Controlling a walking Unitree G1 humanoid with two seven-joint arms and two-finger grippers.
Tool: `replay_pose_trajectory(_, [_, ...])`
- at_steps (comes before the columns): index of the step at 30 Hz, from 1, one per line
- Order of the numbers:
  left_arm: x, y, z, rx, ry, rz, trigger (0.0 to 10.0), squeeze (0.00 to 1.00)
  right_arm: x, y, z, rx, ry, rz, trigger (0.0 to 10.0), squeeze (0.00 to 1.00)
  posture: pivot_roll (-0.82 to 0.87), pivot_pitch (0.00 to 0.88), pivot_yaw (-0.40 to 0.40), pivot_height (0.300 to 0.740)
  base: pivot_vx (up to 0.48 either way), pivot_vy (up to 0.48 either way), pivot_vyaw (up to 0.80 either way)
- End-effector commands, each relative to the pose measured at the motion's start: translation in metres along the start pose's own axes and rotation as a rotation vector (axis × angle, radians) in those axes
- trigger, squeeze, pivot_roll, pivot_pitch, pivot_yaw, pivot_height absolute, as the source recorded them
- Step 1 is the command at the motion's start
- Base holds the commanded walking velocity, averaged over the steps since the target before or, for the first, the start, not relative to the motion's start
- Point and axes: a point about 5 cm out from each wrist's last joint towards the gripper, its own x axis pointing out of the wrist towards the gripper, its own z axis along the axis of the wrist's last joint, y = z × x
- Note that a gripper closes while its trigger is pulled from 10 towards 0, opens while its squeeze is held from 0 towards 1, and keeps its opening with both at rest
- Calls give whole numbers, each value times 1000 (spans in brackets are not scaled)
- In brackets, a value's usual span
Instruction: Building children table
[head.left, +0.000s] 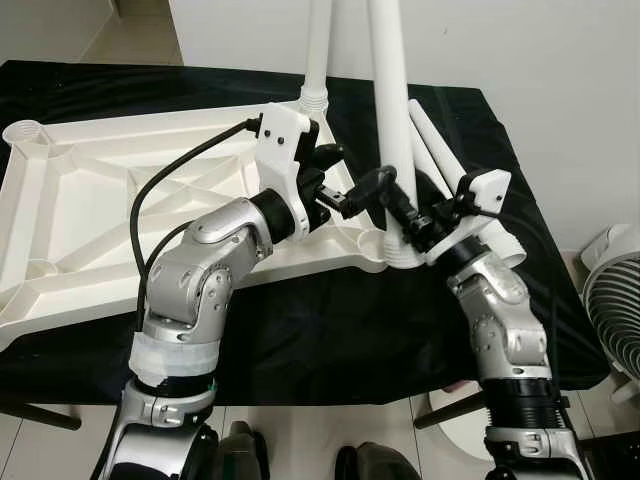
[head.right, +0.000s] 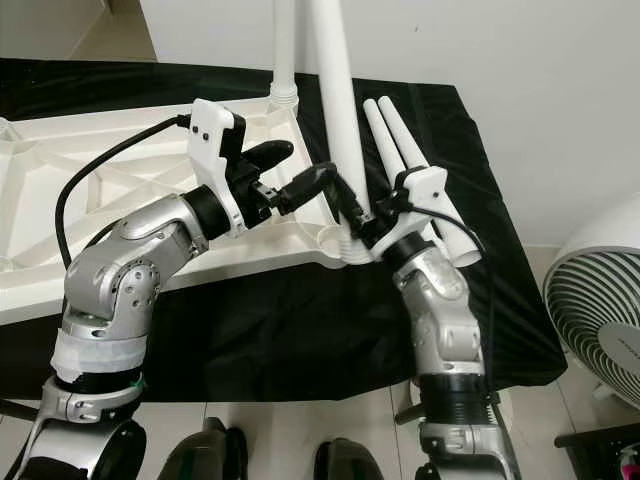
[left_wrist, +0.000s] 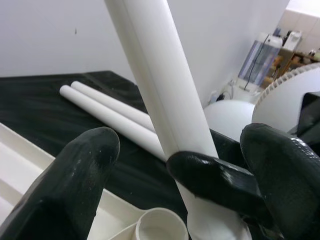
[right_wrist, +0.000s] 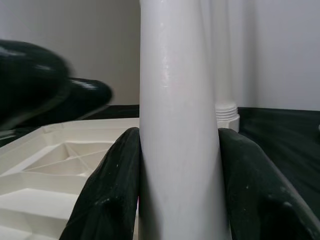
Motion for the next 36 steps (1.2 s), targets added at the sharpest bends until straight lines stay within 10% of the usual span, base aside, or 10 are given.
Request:
replay_pose_trajectory(1, [4,1,-2,7,24,-25,10000,0,0,3,2,-23,-34,10,10000,0,-60,28,15,740,0,0,0])
replay_pose_trajectory(32, [17,31,33,-288,3,4,10000,0,-9,36,-29,-135,14,133,10000,0,-65,0,37,740,0,0,0])
replay_pose_trajectory(34, [17,32,35,-341,-8,3,8078,0,-9,36,-30,-134,20,128,10000,0,-62,0,36,740,0,0,0])
replay_pose_trajectory(35, [17,31,38,-375,-20,-7,3569,0,-10,36,-31,-137,20,129,10000,0,-61,0,36,740,0,0,0])
replay_pose_trajectory(36, [17,31,38,-375,-20,-7,3569,0,-10,36,-31,-137,20,129,10000,0,-61,0,36,740,0,0,0])
